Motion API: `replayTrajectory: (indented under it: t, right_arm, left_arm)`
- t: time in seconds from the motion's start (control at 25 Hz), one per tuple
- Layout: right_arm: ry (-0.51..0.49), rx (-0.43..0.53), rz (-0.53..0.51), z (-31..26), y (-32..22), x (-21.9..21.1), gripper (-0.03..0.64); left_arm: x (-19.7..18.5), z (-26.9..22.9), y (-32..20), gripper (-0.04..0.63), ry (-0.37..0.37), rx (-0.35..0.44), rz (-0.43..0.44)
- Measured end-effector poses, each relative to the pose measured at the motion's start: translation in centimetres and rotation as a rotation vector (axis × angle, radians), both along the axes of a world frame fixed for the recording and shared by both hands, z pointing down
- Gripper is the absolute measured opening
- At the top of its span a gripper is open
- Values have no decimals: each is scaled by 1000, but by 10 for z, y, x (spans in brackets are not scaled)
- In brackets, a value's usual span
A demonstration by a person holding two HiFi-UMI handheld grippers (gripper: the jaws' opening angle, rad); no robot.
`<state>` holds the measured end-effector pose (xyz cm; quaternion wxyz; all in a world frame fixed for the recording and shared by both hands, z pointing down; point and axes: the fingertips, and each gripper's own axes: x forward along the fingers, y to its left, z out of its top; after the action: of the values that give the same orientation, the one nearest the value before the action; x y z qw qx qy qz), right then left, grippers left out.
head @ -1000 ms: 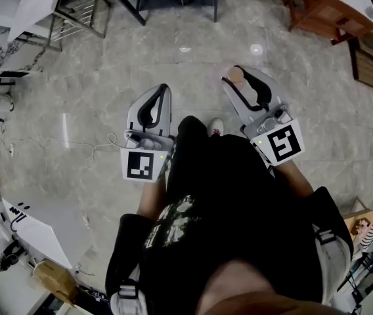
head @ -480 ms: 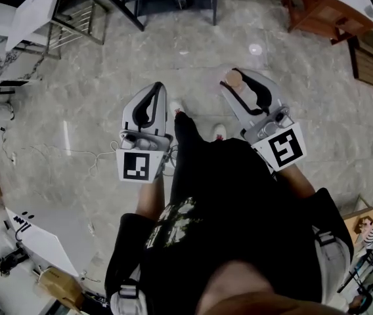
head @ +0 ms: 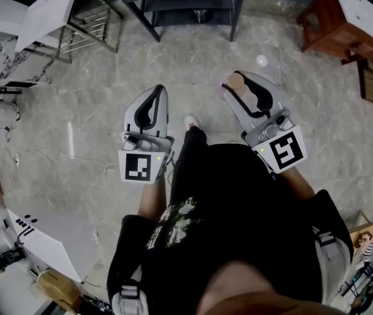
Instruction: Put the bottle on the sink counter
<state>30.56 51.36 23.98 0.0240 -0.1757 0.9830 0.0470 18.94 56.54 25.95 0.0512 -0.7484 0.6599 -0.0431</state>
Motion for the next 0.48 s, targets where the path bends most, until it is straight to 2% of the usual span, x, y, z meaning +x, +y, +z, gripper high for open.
replayTrajectory:
  t: [0.4, 0.48]
  right_arm:
    - [12, 9, -13, -10, -24, -124, 124]
    - [9, 15, -5, -11, -26, -149, 124]
  left_arm:
    - [-116, -4, -24, 15, 13, -13, 26]
    - [-141, -6, -24, 15, 48, -14, 37]
